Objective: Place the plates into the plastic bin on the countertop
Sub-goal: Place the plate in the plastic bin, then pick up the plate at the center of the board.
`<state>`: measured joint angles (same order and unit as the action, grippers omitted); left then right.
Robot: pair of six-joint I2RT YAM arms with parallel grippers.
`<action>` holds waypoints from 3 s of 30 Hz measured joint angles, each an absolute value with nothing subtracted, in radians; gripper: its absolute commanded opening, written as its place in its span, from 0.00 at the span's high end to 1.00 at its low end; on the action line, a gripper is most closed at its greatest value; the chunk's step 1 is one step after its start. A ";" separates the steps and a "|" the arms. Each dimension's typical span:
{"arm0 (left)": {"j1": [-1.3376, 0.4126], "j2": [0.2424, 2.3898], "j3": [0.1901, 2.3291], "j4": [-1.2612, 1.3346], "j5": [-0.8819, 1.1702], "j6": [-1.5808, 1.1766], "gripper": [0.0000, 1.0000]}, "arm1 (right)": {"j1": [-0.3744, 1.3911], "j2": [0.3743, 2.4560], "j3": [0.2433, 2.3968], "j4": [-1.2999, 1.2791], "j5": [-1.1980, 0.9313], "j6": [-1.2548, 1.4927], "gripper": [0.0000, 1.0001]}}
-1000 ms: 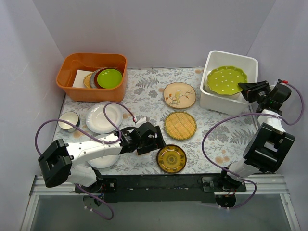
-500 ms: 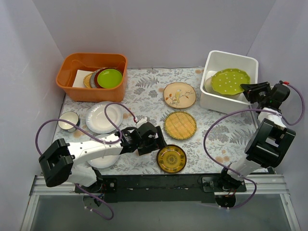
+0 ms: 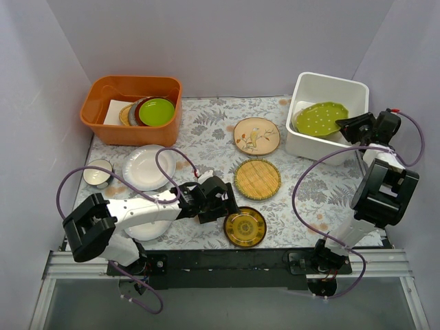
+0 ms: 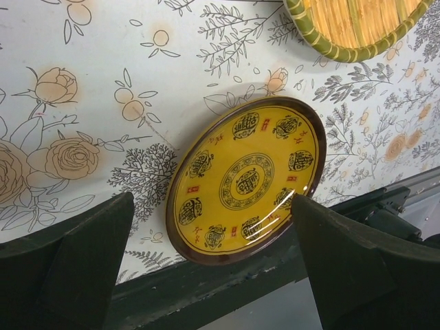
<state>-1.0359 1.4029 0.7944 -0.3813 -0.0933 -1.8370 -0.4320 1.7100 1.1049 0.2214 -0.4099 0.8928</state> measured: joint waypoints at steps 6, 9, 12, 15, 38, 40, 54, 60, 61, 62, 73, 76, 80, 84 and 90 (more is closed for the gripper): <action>-1.036 1.428 0.795 -0.380 -0.088 -1.835 0.02 | -0.393 1.710 1.128 0.158 -0.361 0.826 0.96; -1.036 1.432 0.795 -0.380 -0.087 -1.833 0.02 | -0.375 1.710 1.148 0.144 -0.336 0.792 0.95; -1.036 1.432 0.795 -0.379 -0.086 -1.831 0.02 | -0.361 1.710 1.164 0.128 -0.313 0.769 0.93; -1.036 1.432 0.795 -0.379 -0.085 -1.829 0.02 | -0.358 1.710 1.168 0.126 -0.310 0.755 0.89; -1.036 1.406 0.793 -0.373 -0.085 -1.829 0.02 | -0.351 1.768 1.212 0.030 -0.359 0.622 0.33; -1.036 1.394 0.793 -0.373 -0.085 -1.829 0.02 | -0.350 1.768 1.219 0.014 -0.362 0.613 0.31; -1.036 1.307 0.784 -0.385 -0.093 -1.833 0.02 | -0.348 1.726 1.246 -0.123 -0.302 0.549 0.26; -1.036 1.307 0.783 -0.396 -0.093 -1.830 0.02 | -0.360 1.663 1.227 -0.150 -0.277 0.550 0.26; -1.036 1.307 0.783 -0.398 -0.094 -1.829 0.02 | -0.361 1.650 1.224 -0.156 -0.275 0.550 0.26; -1.036 1.307 0.785 -0.402 -0.094 -1.829 0.02 | -0.363 1.637 1.218 -0.155 -0.275 0.550 0.26; -1.036 1.300 0.788 -0.436 -0.097 -1.826 0.02 | -0.364 1.459 1.155 -0.127 -0.332 0.574 0.23; -1.036 1.283 0.788 -0.450 -0.099 -1.826 0.02 | -0.357 1.415 1.155 -0.124 -0.363 0.582 0.18; -1.036 1.253 0.788 -0.470 -0.108 -1.826 0.02 | -0.342 1.358 1.155 -0.126 -0.390 0.587 0.15; -1.036 1.224 0.788 -0.487 -0.117 -1.830 0.02 | -0.312 1.276 1.156 -0.154 -0.415 0.587 0.14; -1.036 1.180 0.784 -0.508 -0.125 -1.841 0.02 | -0.249 1.160 1.156 -0.209 -0.445 0.578 0.14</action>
